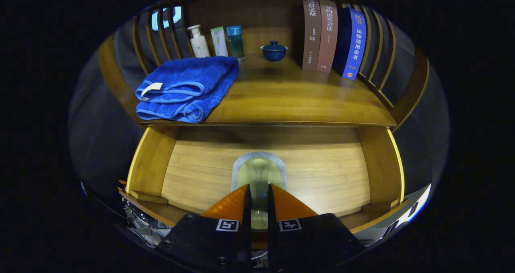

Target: Pull open the drawer, take out the items inside it, and place them on the countertop above the cabinet.

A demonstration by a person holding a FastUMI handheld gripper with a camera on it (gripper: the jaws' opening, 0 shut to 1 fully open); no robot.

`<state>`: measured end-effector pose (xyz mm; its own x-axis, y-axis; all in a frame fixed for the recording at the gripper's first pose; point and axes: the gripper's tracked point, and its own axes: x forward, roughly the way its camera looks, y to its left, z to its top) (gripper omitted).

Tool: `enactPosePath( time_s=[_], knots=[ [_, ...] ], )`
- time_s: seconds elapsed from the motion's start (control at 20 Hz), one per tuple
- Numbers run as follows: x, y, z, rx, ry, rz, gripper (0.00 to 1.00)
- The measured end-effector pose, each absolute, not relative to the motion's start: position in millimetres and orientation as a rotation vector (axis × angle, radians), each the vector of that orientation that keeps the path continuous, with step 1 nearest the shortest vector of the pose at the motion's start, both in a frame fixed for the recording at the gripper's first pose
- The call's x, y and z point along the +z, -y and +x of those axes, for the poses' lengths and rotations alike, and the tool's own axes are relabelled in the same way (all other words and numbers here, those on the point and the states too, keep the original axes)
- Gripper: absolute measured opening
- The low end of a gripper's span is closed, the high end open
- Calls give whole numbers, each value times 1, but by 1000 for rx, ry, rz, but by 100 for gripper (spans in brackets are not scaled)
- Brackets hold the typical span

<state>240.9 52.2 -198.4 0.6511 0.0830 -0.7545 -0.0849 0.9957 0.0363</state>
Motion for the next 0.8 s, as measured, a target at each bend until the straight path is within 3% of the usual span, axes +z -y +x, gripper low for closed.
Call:
enactPosePath(
  time_s=[0.45, 0.8],
  knots=[
    [-109, -36, 261, 92, -705, -2, 21],
    [-100, -35, 327, 82, -731, 12, 21]
  ],
)
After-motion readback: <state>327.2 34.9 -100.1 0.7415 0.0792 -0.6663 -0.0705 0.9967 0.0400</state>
